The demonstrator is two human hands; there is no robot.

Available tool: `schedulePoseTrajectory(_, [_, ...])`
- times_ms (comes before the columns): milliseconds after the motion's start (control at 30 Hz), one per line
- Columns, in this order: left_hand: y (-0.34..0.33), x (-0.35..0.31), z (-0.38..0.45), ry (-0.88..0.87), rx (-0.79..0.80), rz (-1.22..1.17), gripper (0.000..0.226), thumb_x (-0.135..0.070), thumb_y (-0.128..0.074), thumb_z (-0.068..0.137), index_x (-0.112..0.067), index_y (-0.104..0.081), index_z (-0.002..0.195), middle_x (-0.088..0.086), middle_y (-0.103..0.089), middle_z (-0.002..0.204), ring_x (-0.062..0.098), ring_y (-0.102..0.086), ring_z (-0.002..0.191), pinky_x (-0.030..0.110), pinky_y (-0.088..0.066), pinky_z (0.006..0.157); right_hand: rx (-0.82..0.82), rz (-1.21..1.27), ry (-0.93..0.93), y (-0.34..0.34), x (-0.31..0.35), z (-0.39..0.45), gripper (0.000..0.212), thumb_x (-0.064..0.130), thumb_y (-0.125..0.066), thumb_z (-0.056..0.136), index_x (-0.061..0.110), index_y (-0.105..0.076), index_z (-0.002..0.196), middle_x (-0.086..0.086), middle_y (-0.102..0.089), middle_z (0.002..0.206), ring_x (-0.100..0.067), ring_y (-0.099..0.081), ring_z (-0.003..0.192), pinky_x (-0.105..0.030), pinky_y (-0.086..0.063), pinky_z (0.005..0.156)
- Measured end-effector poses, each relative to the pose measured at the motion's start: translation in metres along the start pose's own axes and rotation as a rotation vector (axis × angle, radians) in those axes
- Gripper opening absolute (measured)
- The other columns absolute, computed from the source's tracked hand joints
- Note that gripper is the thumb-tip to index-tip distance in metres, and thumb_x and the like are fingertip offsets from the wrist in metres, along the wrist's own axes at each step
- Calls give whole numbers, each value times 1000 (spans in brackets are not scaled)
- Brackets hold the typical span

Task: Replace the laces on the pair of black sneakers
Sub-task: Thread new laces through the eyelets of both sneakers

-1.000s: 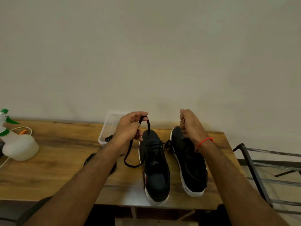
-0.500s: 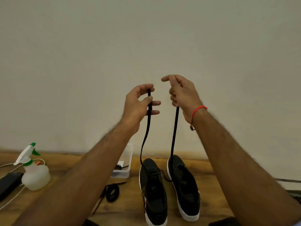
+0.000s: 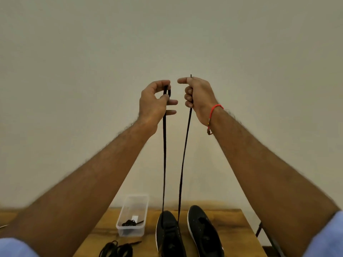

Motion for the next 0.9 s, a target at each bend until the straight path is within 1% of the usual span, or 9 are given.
schedulePoseTrajectory(133, [0,-11,15,34,-46,-83,22,-5,-55,103,-10,-67,121,8,-69,118,16,-76,83,29,-61,64,3,-106,19,4,7,10,28,21,-46,105,16,-71,117,4,-57,111,-12,-51,92,-30,-57,71])
schedulePoseTrajectory(167, [0,-13,19,47,-56,-104,20,-7,-56,103,-9,-68,119,10,-70,116,14,-75,80,28,-60,64,-4,-97,26,6,8,12,27,19,-48,105,14,-71,118,3,-58,114,-12,-51,94,-31,-60,73])
schedulePoseTrajectory(300, [-3,-27,30,44,-54,-166,22,-6,-58,102,-9,-63,123,11,-73,107,19,-76,83,37,-64,67,-27,-73,76,10,10,20,21,10,-57,100,5,-70,116,-4,-65,101,-16,-60,86,-38,-62,81])
schedulePoseTrajectory(400, [-9,-36,37,38,-11,-176,37,0,-58,100,-12,-54,135,9,-74,108,20,-76,87,38,-64,71,-90,-71,108,16,12,24,23,10,-73,90,7,-70,112,-8,-72,100,-21,-70,91,-37,-61,84])
schedulePoseTrajectory(467, [-13,-39,42,49,20,-152,40,3,-58,99,-9,-54,137,9,-73,109,21,-76,89,38,-64,73,-131,-51,106,18,14,26,21,11,-79,85,9,-70,103,-7,-74,95,-20,-72,90,-36,-61,82])
schedulePoseTrajectory(533, [-16,-42,46,67,35,-129,37,5,-56,99,-8,-59,134,10,-72,112,21,-76,90,38,-64,74,-145,-56,91,20,16,28,15,12,-79,85,10,-71,97,-5,-75,92,-16,-72,85,-37,-61,83])
schedulePoseTrajectory(667, [-21,-46,50,128,19,-179,35,8,-54,98,-9,-64,126,10,-70,114,21,-74,95,38,-64,75,-132,-55,45,24,21,32,11,15,-73,90,12,-72,101,-4,-77,95,-17,-71,86,-38,-60,87])
schedulePoseTrajectory(767, [-22,-47,52,131,16,-240,27,-1,-63,97,-7,-66,124,10,-71,113,20,-74,93,39,-64,75,-106,-22,15,24,24,34,14,18,-71,91,13,-72,104,-1,-78,94,-17,-71,85,-37,-58,86])
schedulePoseTrajectory(900, [-22,-43,55,98,0,-244,22,-8,-69,95,-6,-68,116,10,-74,107,21,-76,90,43,-64,77,-104,-1,14,21,21,34,11,22,-72,91,17,-72,101,-2,-75,104,-18,-70,87,-37,-57,85])
Point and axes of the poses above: each hand's wrist, its own z-axis towards the middle knuckle, its own y-axis out of the back of the hand, x = y × z, the point moved 1 cm from there along z, towards the middle knuckle
